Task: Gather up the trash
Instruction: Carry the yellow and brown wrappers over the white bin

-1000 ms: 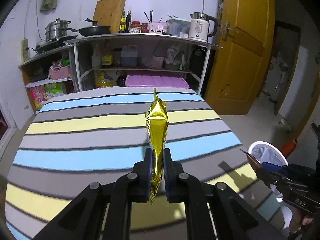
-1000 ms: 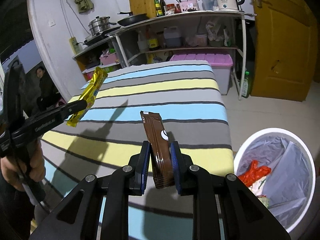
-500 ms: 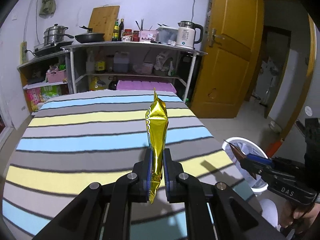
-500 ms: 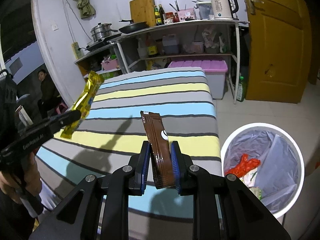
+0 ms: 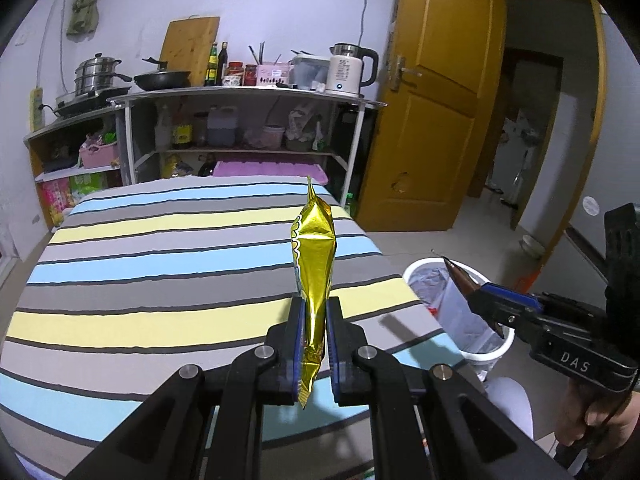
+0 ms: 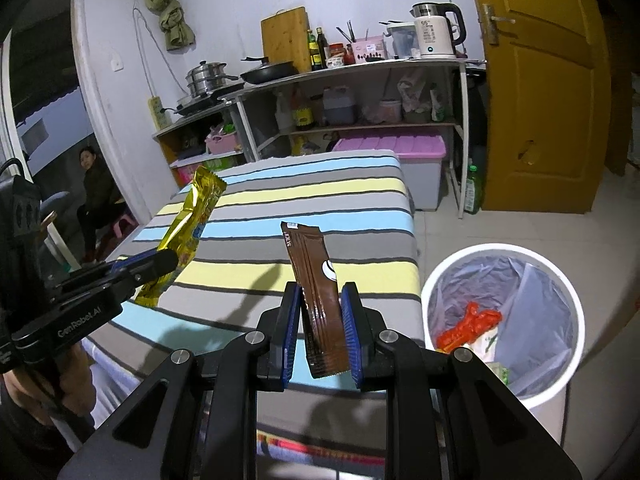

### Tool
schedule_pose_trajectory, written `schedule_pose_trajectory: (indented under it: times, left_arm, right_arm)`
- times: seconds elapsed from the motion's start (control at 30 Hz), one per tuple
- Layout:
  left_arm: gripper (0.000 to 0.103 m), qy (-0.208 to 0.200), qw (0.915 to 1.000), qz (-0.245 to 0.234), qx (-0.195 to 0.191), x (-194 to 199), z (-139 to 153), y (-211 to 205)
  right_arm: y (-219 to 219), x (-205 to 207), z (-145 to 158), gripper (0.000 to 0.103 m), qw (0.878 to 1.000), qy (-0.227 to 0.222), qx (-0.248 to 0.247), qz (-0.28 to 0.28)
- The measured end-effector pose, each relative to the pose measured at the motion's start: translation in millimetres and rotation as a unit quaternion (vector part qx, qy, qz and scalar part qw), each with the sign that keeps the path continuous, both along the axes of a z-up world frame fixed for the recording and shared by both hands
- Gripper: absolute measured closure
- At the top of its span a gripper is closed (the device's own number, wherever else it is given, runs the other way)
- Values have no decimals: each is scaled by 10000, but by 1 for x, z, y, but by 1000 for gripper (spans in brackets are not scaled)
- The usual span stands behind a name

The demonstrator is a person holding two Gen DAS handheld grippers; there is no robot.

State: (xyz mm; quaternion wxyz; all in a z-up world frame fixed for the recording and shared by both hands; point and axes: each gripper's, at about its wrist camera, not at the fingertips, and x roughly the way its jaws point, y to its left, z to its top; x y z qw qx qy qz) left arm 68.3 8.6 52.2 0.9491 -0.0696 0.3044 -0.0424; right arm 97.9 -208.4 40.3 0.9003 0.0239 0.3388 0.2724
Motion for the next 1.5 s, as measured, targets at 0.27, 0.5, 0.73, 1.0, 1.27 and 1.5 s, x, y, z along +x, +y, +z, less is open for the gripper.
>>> schedule_pose_trajectory:
  times: [0.27,0.5,0.73,1.0,1.27,1.5]
  left_arm:
    - [93,-52,9998,-179,6,-9,3,-18]
    - [93,-28,9993,-355,61,-6,2,-36]
    - [93,11,9983,-569,116,7,-1,-58]
    - [93,27,9958,-899,161,28,-5,-88]
    - [93,109,9916,-1281,131,57,-14,-121]
    - [93,267,9858,-1655,100,87,-28,-157]
  right_arm:
    - [-15,-9,1,81,9999,-49,62,-116]
    - [-28,-11,-2,81,9997,-51,131,-218]
    - [-44,-7,-5,81,9990,-17,206,-386]
    - [-67,3,-12,81,9972,72,229,-714]
    - [-100,16,-22,81,9933,187,247,-1113]
    - [-126,32,-33,81,9886,365,278,-1431]
